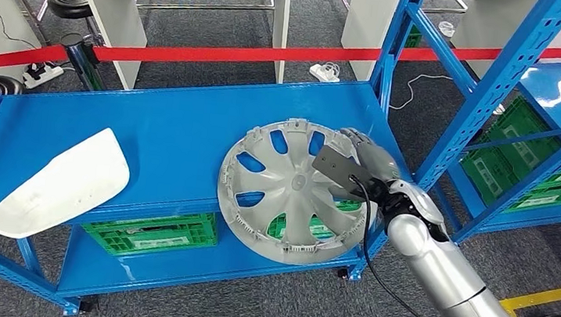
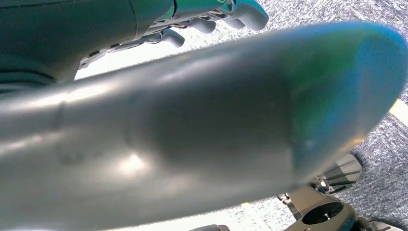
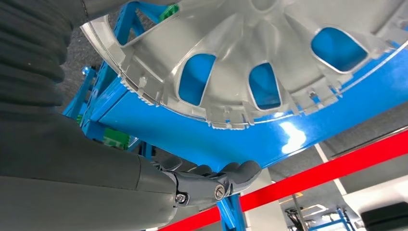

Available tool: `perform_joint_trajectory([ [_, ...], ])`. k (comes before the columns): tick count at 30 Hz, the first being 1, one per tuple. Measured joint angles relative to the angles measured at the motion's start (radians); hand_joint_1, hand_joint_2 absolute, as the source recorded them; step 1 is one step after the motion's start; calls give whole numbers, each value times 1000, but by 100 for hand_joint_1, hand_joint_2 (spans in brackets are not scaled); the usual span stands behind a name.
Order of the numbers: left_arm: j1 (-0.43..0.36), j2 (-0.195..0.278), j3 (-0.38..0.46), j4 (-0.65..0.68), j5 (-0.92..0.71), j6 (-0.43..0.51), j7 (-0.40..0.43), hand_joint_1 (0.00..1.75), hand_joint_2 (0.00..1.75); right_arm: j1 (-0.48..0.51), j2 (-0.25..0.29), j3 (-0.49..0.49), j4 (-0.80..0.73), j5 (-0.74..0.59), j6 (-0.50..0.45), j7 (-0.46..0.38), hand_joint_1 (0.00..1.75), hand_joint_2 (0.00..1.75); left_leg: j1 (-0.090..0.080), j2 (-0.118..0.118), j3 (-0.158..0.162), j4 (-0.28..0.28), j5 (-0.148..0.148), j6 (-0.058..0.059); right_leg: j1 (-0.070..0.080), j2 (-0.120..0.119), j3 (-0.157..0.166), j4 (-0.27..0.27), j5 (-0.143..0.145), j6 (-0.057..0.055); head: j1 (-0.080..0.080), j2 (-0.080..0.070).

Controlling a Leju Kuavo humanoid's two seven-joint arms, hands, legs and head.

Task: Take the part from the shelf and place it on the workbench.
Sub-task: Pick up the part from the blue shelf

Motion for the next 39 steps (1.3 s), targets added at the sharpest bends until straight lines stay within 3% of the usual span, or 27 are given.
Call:
perform_joint_trajectory([
  [23, 1, 0, 0, 2, 3, -2, 11, 0, 0, -32, 8, 0, 31, 12, 14, -12, 0, 175, 0, 0, 0, 0, 0, 0, 0, 0, 0, 0, 0, 0, 0, 0],
  [27, 1, 0, 0, 2, 3, -3, 16, 0, 0, -47, 8, 0, 31, 13, 14, -12, 0, 0, 0, 0, 0, 0, 0, 0, 0, 0, 0, 1, 0, 0, 0, 0],
  [33, 3, 1, 0, 3, 13, -3, 14, 0, 0, -76, 19, 2, 31, 26, 17, -18, 0, 0, -6, 0, -3, 5, -4, 6, -6, -1, 1, -1, 1, 6, 0, 0],
  [37, 4, 2, 0, 3, 16, -3, 10, 0, 0, -90, 28, 5, 31, 29, 22, -21, 0, 0, -4, 0, 5, -9, -5, 25, -8, -1, 0, 21, 12, 17, 1, 0],
  [39, 4, 1, 1, 3, 17, -1, 9, 0, 0, -99, 29, 9, 31, 30, 25, -22, 0, 0, 1, 0, 19, -15, -4, 32, -10, -2, -28, 77, -23, 21, 4, 0],
])
